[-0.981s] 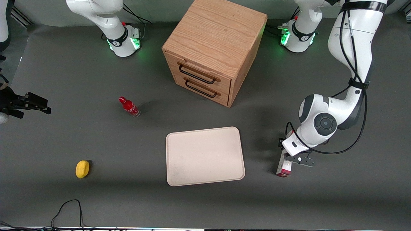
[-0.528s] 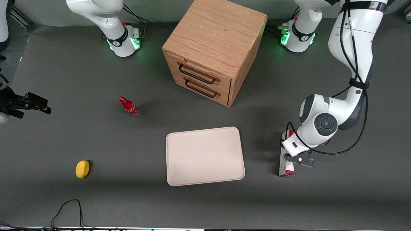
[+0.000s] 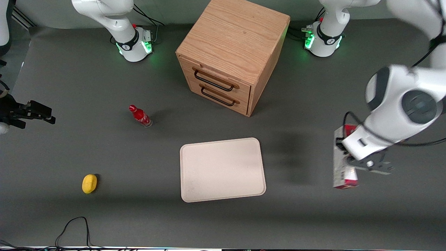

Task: Place red cookie box on tray
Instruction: 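Lift the cookie box upright with the left gripper, then carry the held box over the cream tray with the left gripper, then lower the box onto the tray and open the left gripper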

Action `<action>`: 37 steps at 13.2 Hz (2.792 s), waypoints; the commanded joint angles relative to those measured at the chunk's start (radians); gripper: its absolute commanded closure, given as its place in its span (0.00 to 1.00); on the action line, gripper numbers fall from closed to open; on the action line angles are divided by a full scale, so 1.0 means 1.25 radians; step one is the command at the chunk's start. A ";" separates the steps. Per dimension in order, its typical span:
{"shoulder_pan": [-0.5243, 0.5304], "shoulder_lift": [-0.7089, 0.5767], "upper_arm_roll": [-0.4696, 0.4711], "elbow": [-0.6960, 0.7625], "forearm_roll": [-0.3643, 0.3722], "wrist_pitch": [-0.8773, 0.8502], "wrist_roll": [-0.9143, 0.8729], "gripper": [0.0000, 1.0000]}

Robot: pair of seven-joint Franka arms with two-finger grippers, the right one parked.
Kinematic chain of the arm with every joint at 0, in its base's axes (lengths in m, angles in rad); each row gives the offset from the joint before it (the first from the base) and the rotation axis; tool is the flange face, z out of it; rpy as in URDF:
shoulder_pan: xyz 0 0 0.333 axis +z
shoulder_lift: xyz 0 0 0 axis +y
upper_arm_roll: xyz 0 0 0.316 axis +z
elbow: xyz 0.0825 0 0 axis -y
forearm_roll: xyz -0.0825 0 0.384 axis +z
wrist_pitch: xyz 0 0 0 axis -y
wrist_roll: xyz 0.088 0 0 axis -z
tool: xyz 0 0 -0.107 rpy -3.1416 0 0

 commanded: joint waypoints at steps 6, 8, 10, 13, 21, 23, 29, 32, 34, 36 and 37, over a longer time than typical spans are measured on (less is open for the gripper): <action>-0.052 0.067 -0.045 0.250 -0.015 -0.165 -0.028 1.00; -0.130 0.189 -0.055 0.386 -0.015 -0.163 -0.174 1.00; -0.192 0.302 -0.057 0.499 -0.015 -0.148 -0.307 1.00; -0.261 0.405 -0.056 0.507 -0.017 0.001 -0.470 1.00; -0.280 0.564 -0.049 0.504 -0.013 0.179 -0.506 1.00; -0.280 0.565 -0.049 0.496 -0.009 0.180 -0.506 1.00; -0.280 0.559 -0.049 0.467 -0.004 0.136 -0.507 1.00; -0.280 0.558 -0.049 0.457 0.008 0.134 -0.507 1.00; -0.280 0.558 -0.049 0.456 0.015 0.132 -0.507 1.00; -0.280 0.554 -0.049 0.430 0.014 0.130 -0.509 1.00; -0.281 0.552 -0.049 0.427 0.015 0.129 -0.517 1.00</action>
